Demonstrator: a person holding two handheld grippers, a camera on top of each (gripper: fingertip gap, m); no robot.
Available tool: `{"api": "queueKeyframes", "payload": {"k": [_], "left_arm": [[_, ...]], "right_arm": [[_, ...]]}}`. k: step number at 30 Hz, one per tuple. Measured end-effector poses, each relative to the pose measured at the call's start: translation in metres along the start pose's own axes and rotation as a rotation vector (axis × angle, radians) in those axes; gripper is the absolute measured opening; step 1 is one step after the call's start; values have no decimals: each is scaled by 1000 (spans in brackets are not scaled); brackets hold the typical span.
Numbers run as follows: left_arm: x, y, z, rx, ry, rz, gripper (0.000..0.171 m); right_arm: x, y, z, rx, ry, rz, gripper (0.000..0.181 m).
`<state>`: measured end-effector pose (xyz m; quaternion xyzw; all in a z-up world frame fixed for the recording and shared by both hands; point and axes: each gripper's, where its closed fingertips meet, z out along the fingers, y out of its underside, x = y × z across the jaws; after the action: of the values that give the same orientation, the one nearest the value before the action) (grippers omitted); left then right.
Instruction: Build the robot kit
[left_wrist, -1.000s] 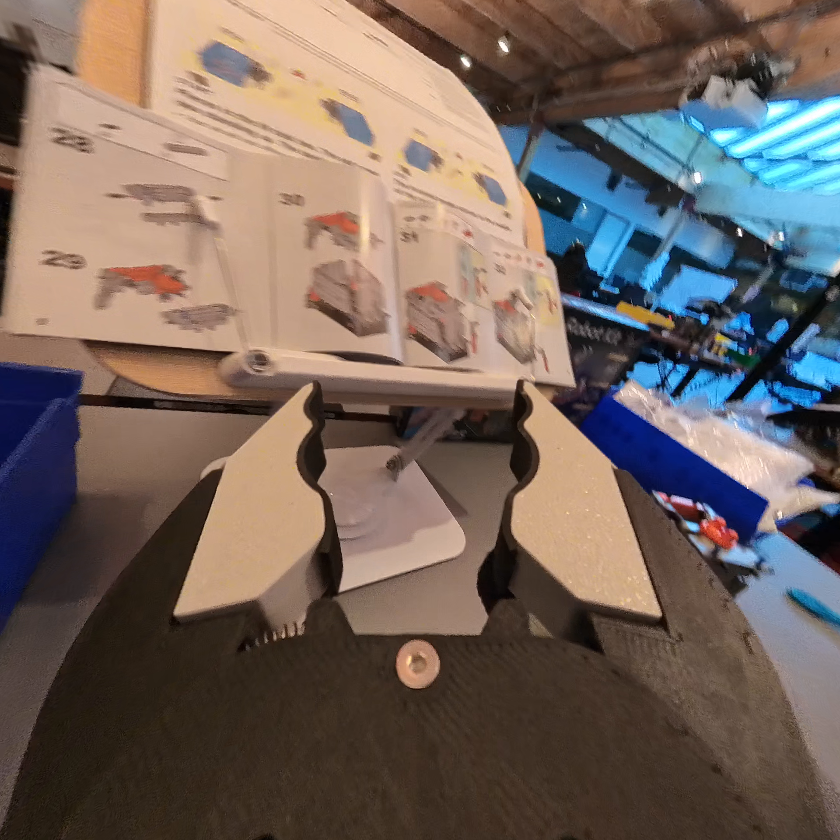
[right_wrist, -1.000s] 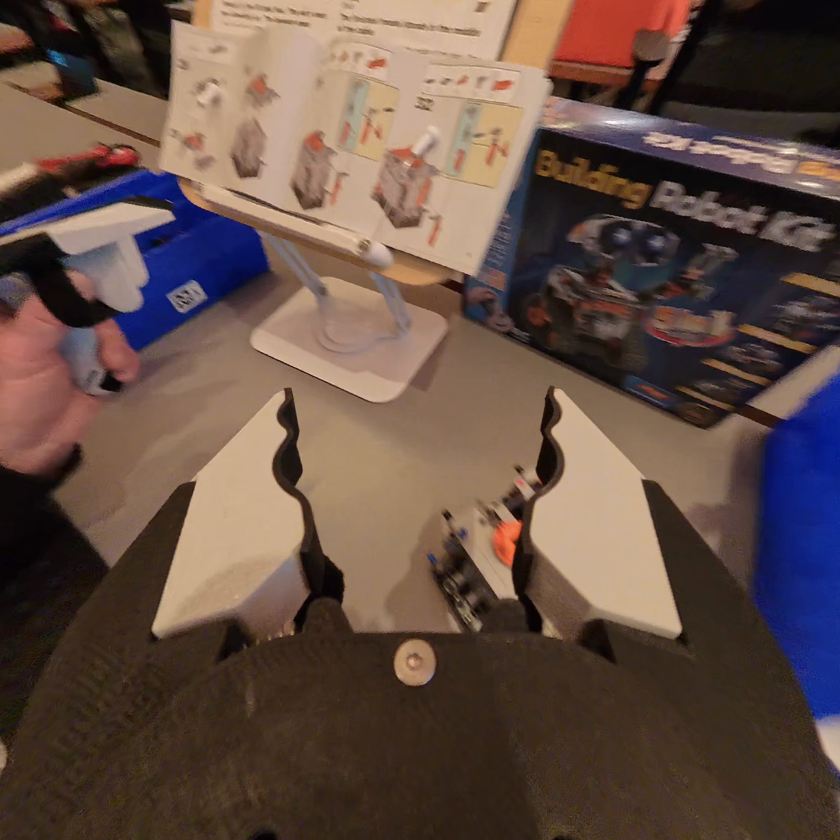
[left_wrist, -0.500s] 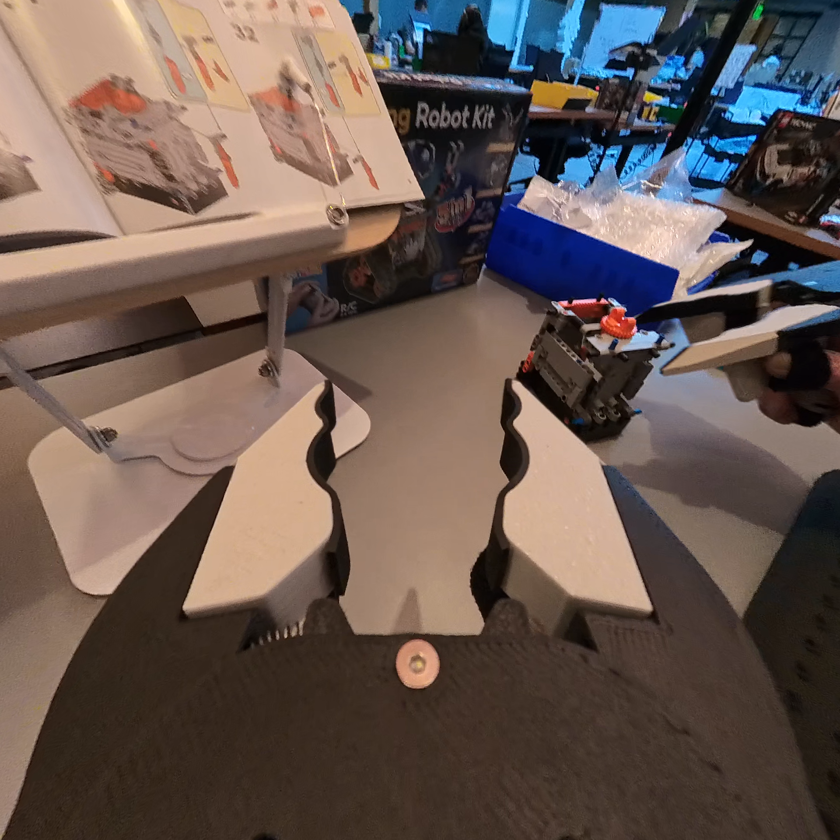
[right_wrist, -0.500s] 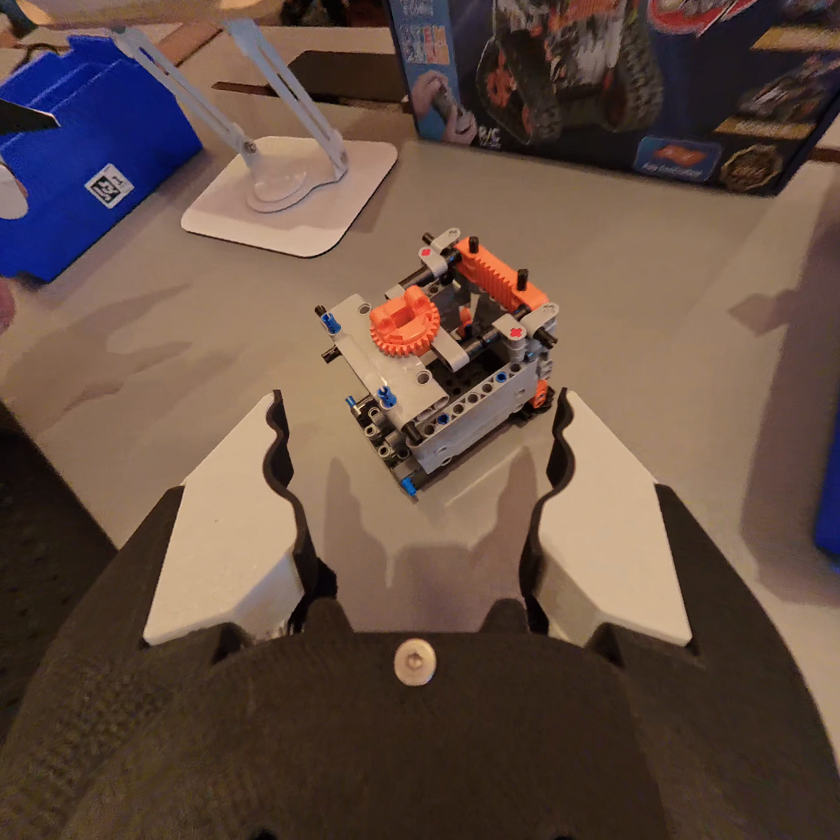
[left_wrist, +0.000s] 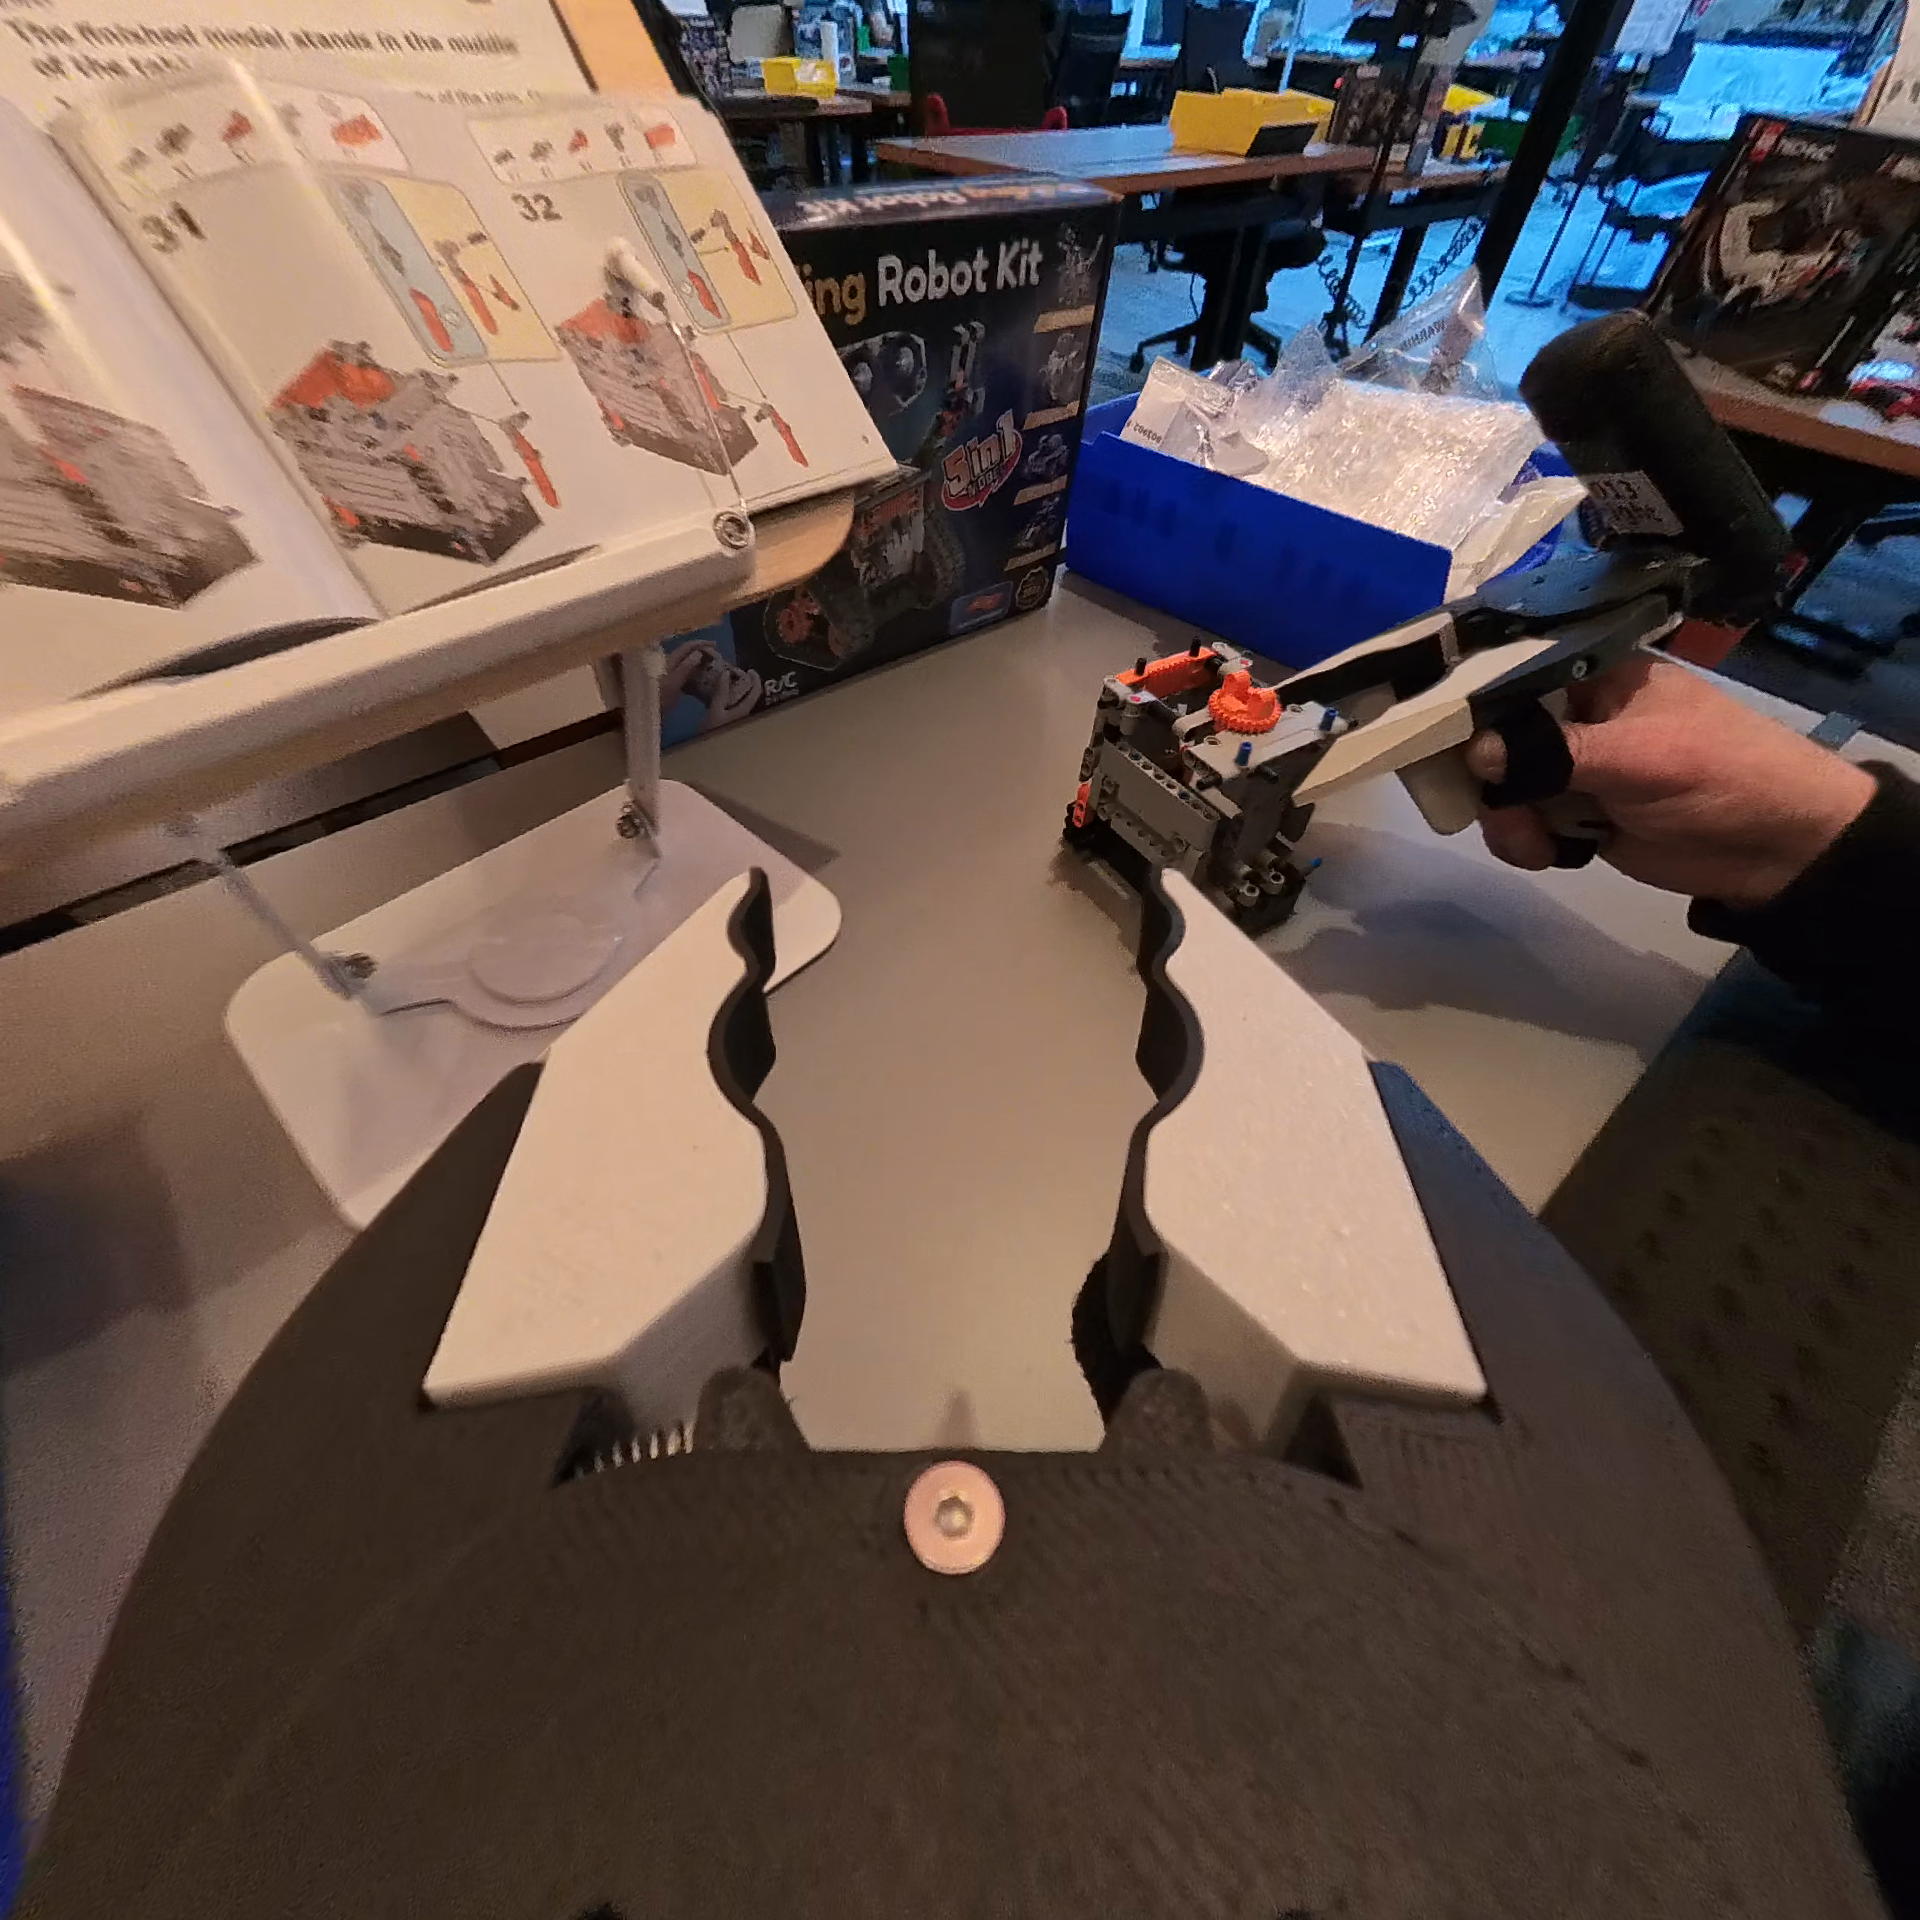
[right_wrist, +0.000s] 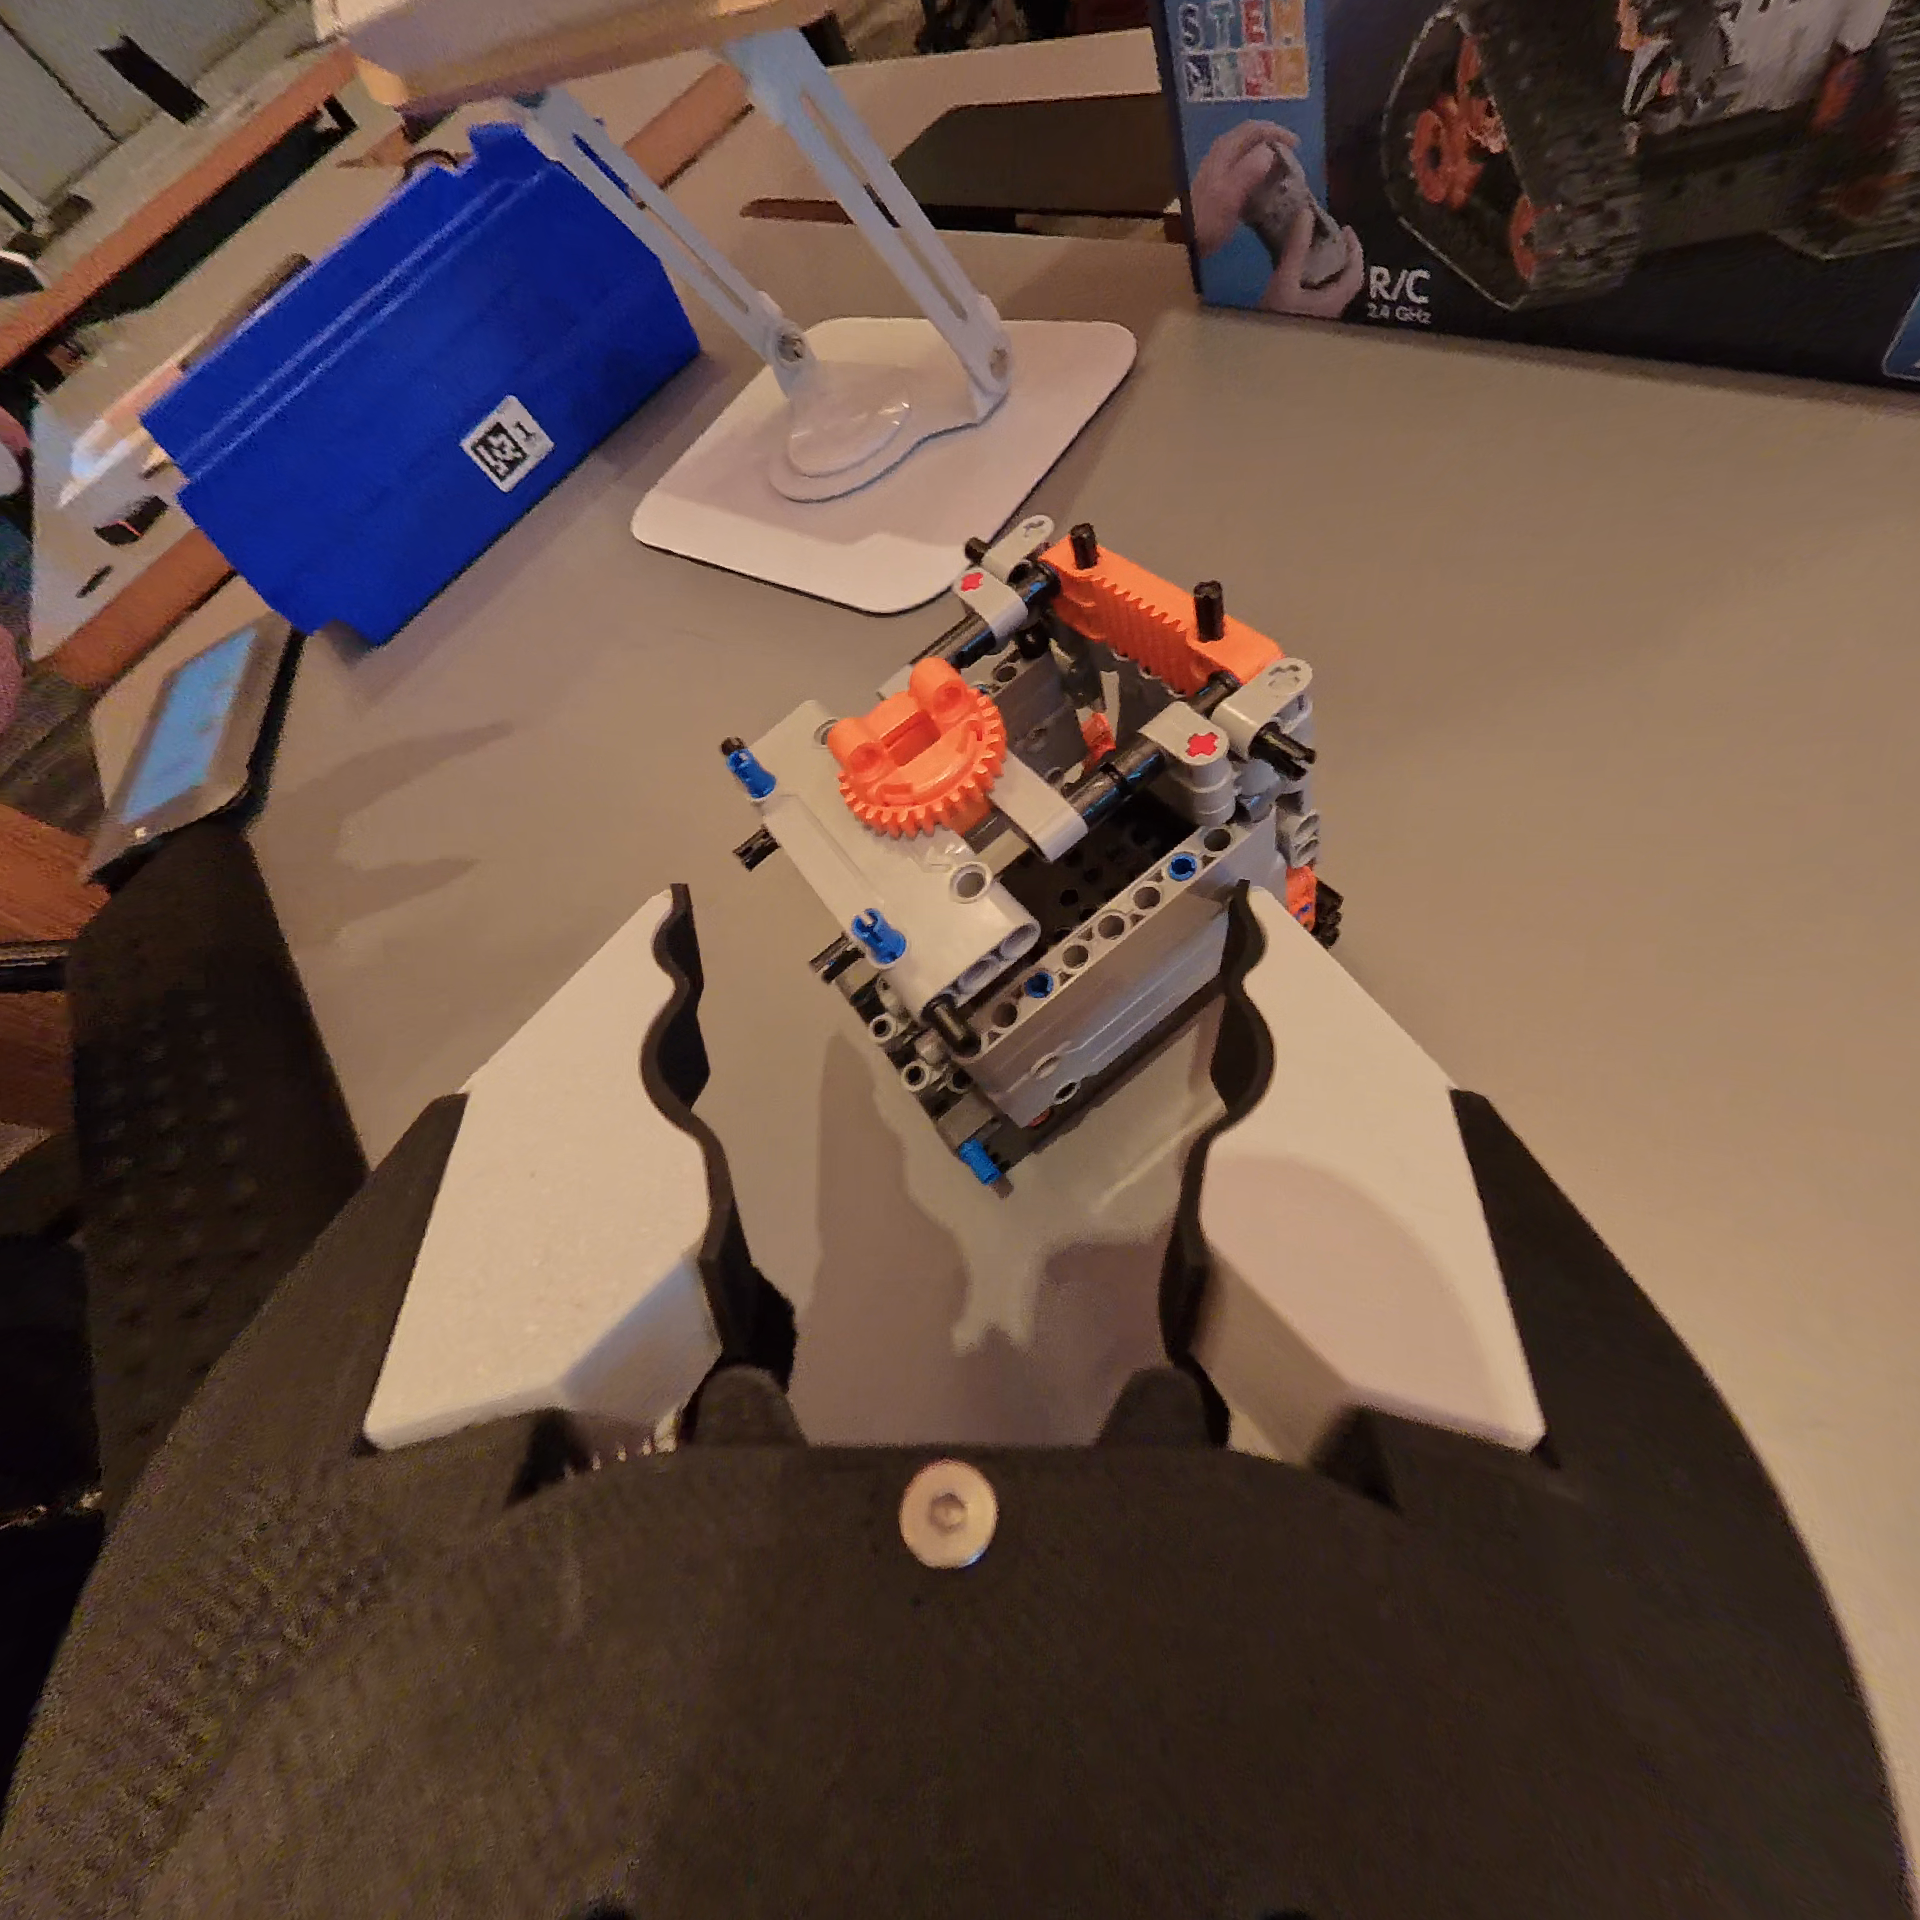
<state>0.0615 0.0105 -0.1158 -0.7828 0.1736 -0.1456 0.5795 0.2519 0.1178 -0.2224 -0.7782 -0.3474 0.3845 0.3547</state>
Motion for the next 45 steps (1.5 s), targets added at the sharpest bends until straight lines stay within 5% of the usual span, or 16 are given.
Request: {"api": "queueKeyframes", "payload": {"k": [3,7,11,15,19,23,26,32,35,45], "left_arm": [[-20,-17,-39,1,-72,44,69],[-88,-31,-104,-88,-302,155,67],[-176,-4,-168,-348,-553,237,60],[-225,26,-185,-346,-485,86,56],[-302,68,-230,-434,-737,-4,60],[-345,118,-257,-455,-813,-230,72],[-354,142,-251,-390,-731,-395,73],[-355,152,-229,-291,-617,-516,37],[-355,155,-233,-334,-679,-470,2],[-303,152,-211,-311,-599,-409,3]], "right_arm": [[-1,0,-9,18,30,-34,103],[-4,-8,-24,80,45,-76,102],[6,-4,-24,98,68,-96,96],[13,1,-27,83,119,-167,92],[16,1,-29,102,118,-157,88],[24,5,-28,86,133,-140,89],[23,9,-23,63,127,-141,88],[25,16,-17,33,131,-146,85],[28,16,-17,33,133,-135,85],[30,23,-13,-2,137,-137,83]]}}
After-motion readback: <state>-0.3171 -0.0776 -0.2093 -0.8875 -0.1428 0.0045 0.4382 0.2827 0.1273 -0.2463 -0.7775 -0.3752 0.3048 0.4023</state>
